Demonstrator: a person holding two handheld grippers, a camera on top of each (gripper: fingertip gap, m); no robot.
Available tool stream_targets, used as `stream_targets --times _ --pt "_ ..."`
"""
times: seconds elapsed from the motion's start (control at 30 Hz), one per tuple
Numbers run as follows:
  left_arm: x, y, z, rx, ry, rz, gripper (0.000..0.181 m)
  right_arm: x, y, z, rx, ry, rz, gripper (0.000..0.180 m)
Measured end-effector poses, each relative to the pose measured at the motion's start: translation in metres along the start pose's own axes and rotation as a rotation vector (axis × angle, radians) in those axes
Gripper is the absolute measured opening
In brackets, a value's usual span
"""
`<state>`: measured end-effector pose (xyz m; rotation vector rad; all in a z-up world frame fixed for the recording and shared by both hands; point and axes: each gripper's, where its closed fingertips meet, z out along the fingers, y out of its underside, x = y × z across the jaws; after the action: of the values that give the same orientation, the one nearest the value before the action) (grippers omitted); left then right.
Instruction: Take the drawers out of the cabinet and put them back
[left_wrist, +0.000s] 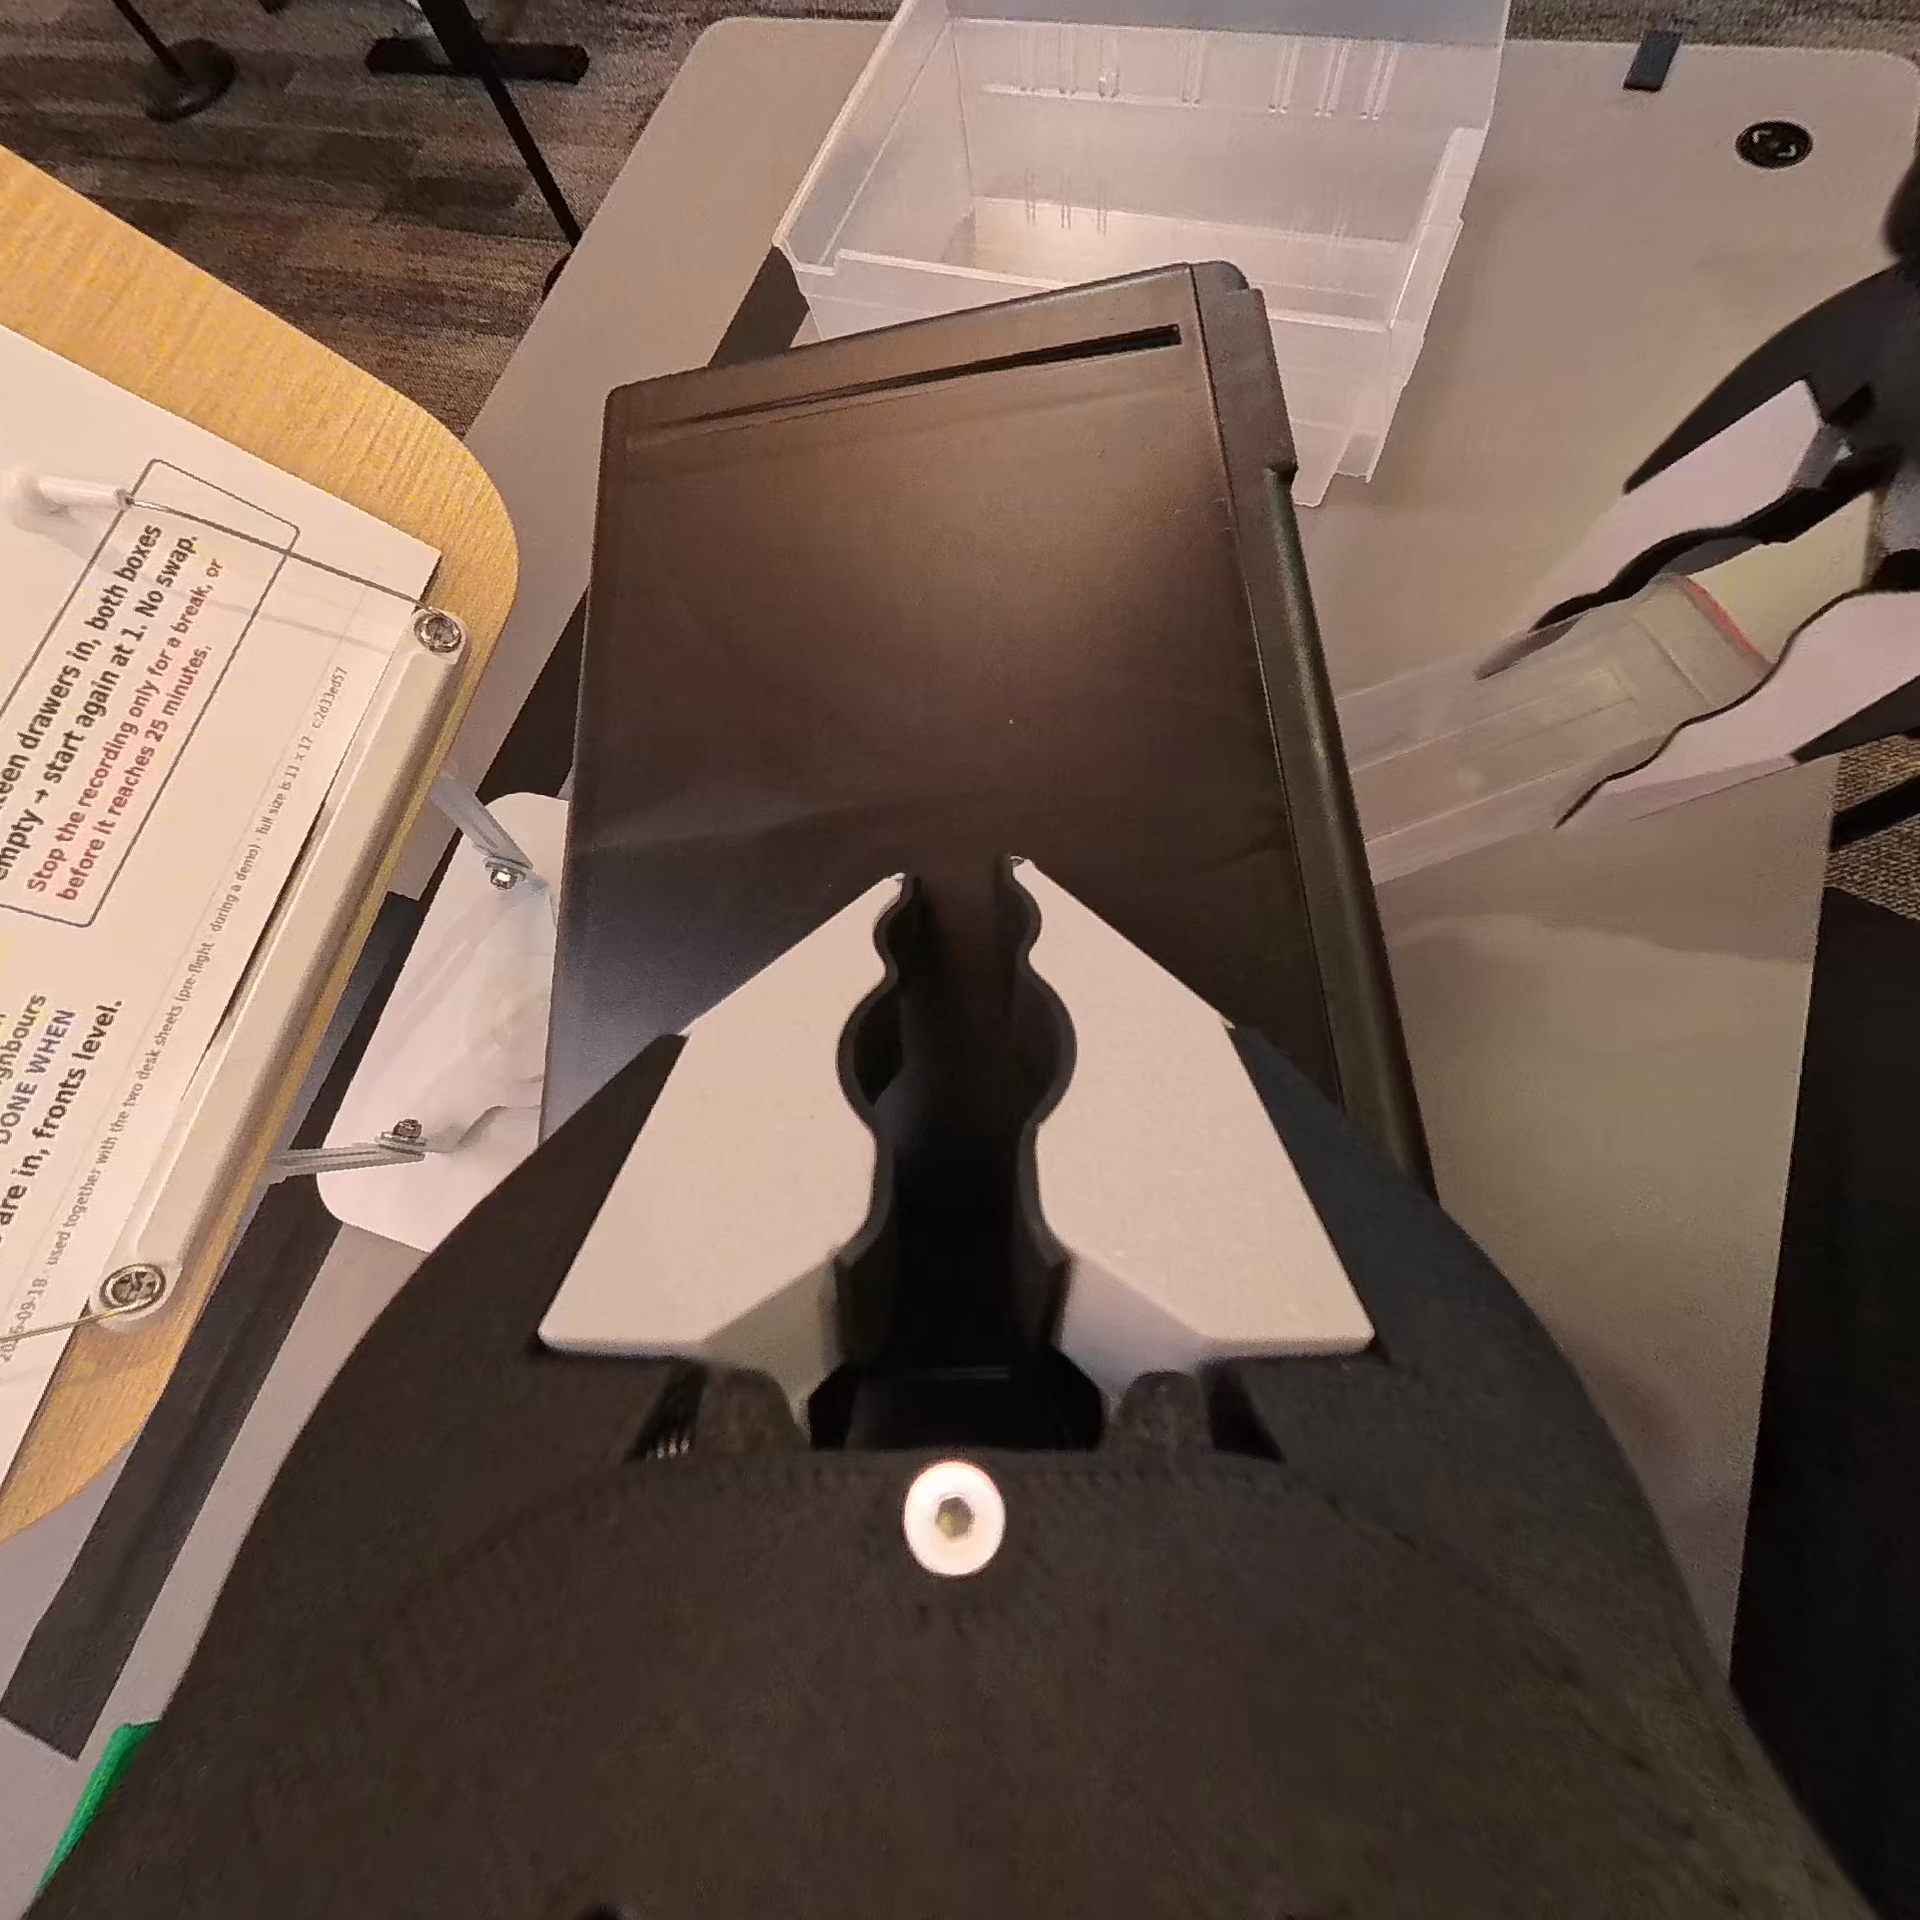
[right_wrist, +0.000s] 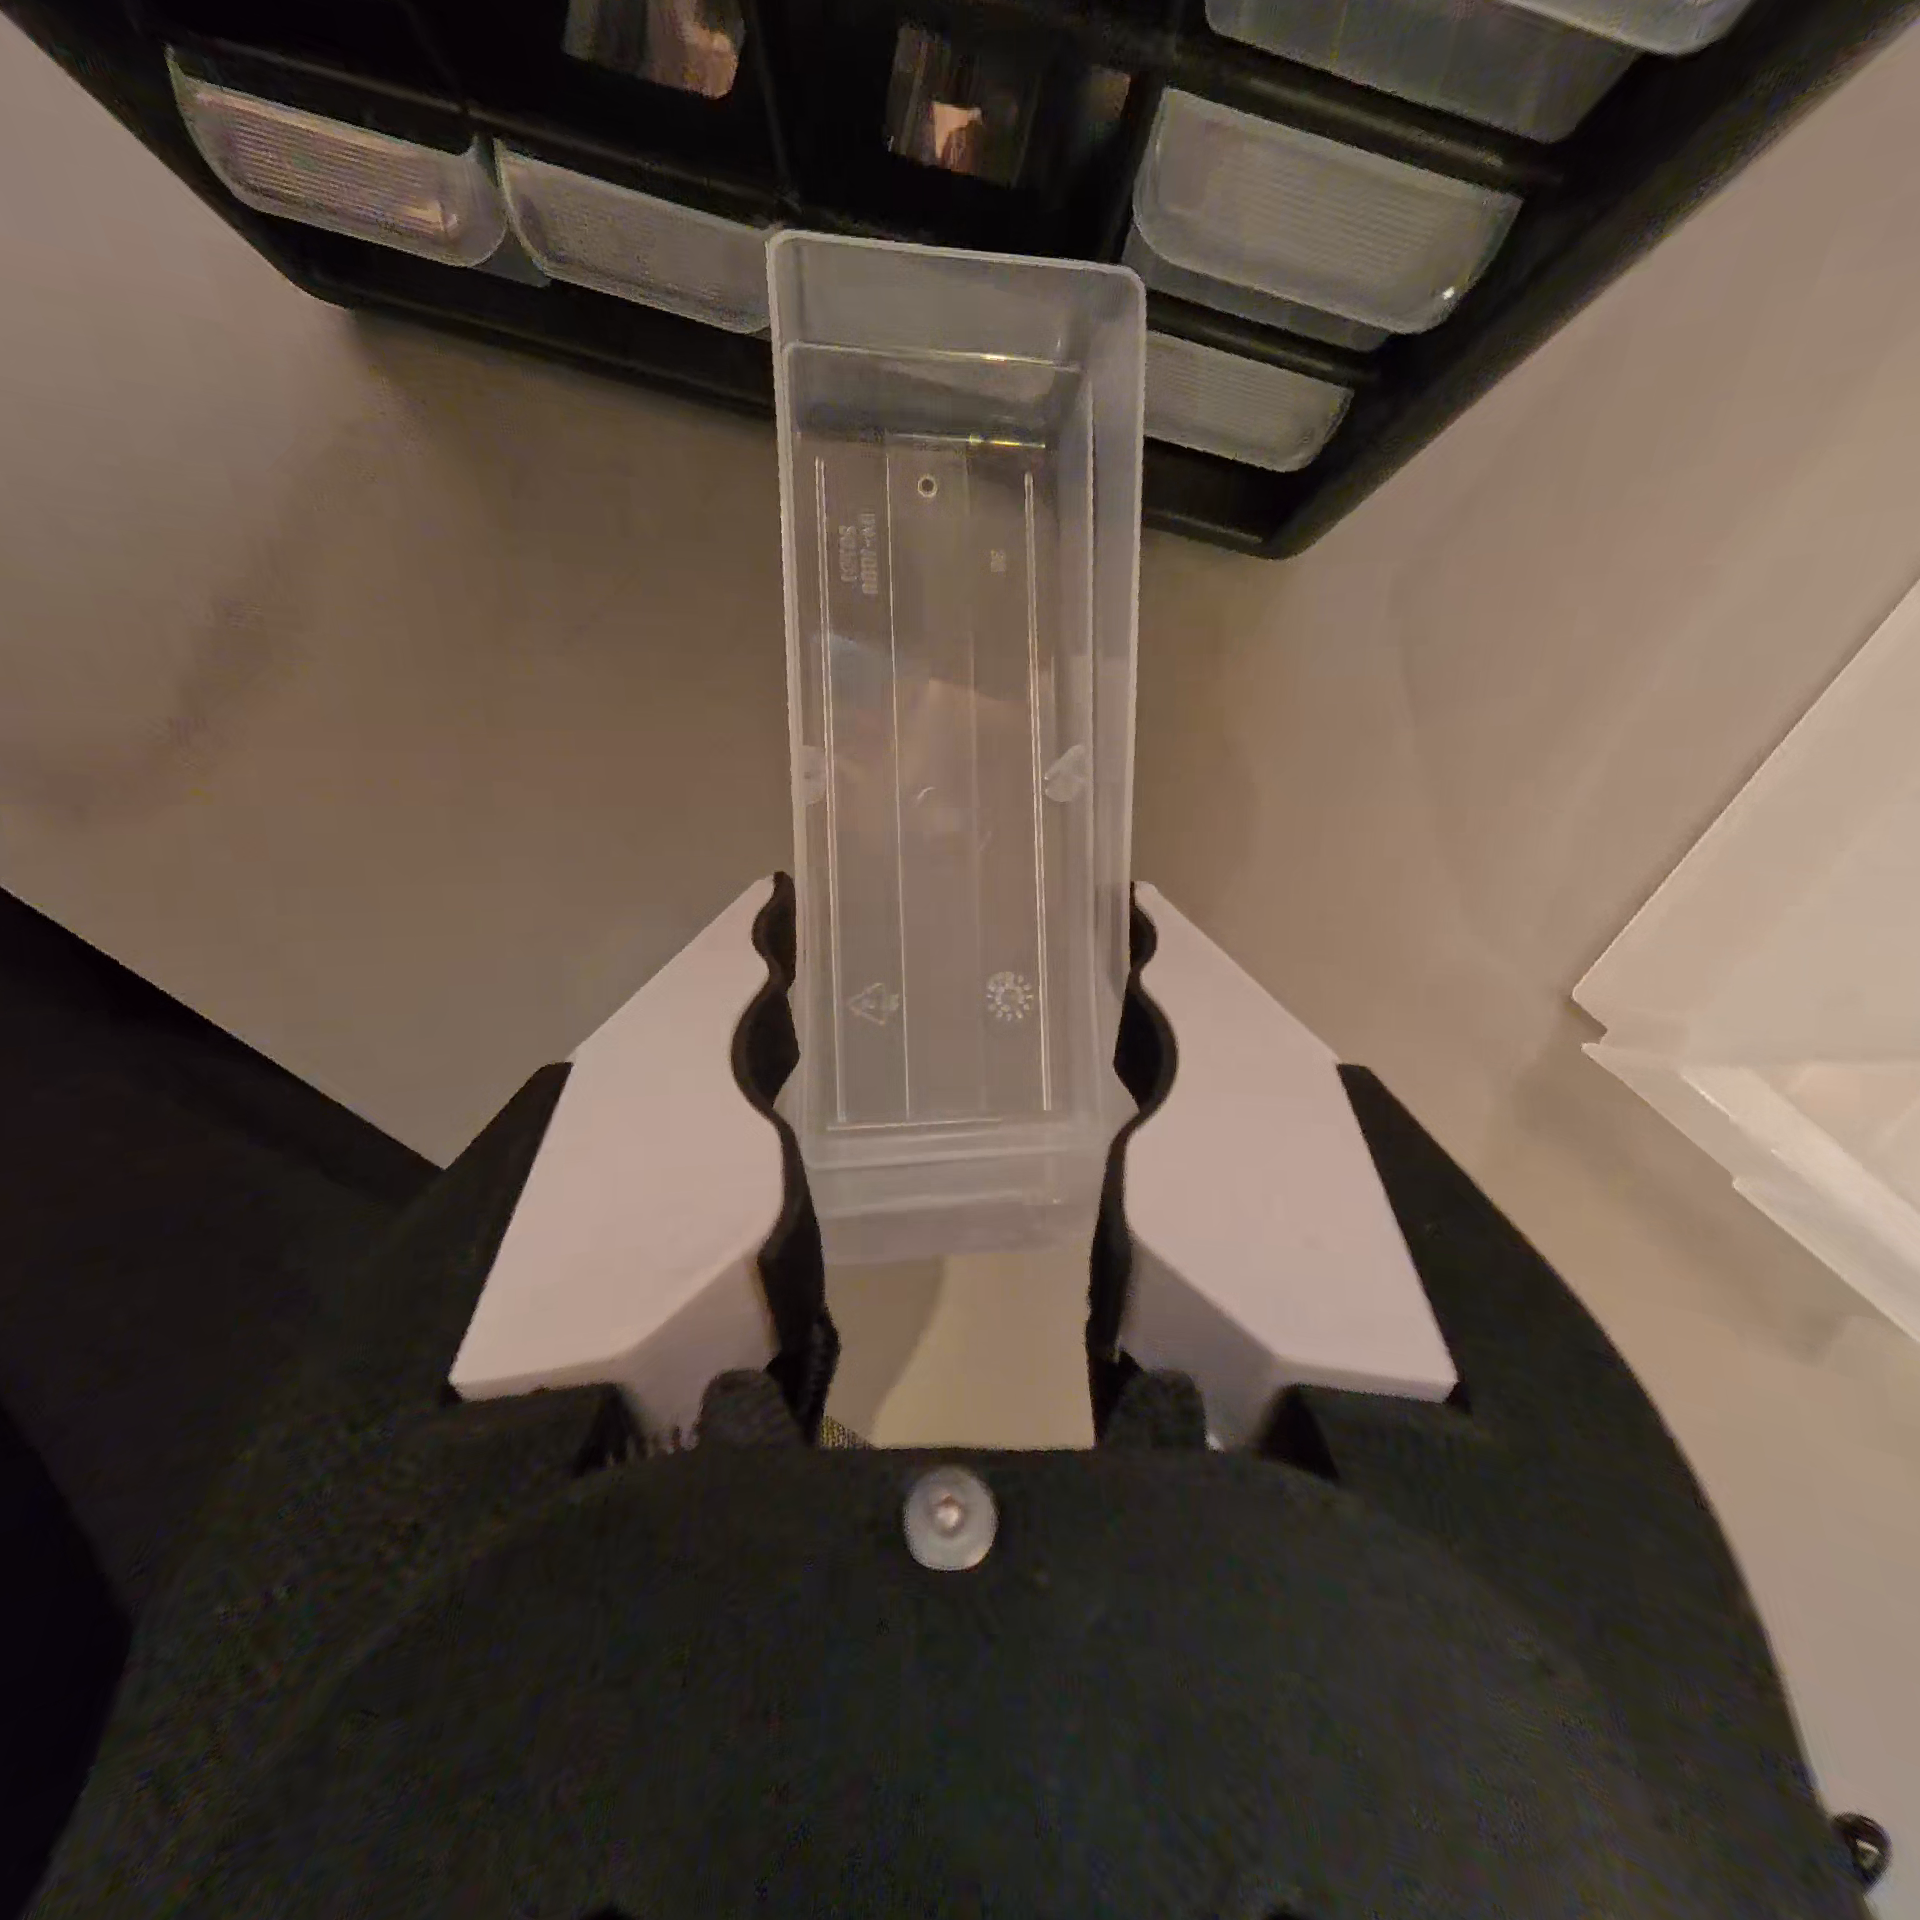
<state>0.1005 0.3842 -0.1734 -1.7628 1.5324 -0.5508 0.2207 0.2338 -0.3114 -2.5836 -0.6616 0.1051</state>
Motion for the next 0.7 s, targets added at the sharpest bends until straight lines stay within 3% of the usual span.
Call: stream_targets --times 0.03,0.7 --pt "0.0 0.0 0.0 0.0 0.001 -0.001 0.013 0.0 -0.003 0.002 -0.01 0.005 -0.004 0.06" --pt "0.0 0.001 0.0 -0.001 0.012 -0.01 0.011 -0.006 -0.042 0.01 -0.036 0.125 0.009 0.059"
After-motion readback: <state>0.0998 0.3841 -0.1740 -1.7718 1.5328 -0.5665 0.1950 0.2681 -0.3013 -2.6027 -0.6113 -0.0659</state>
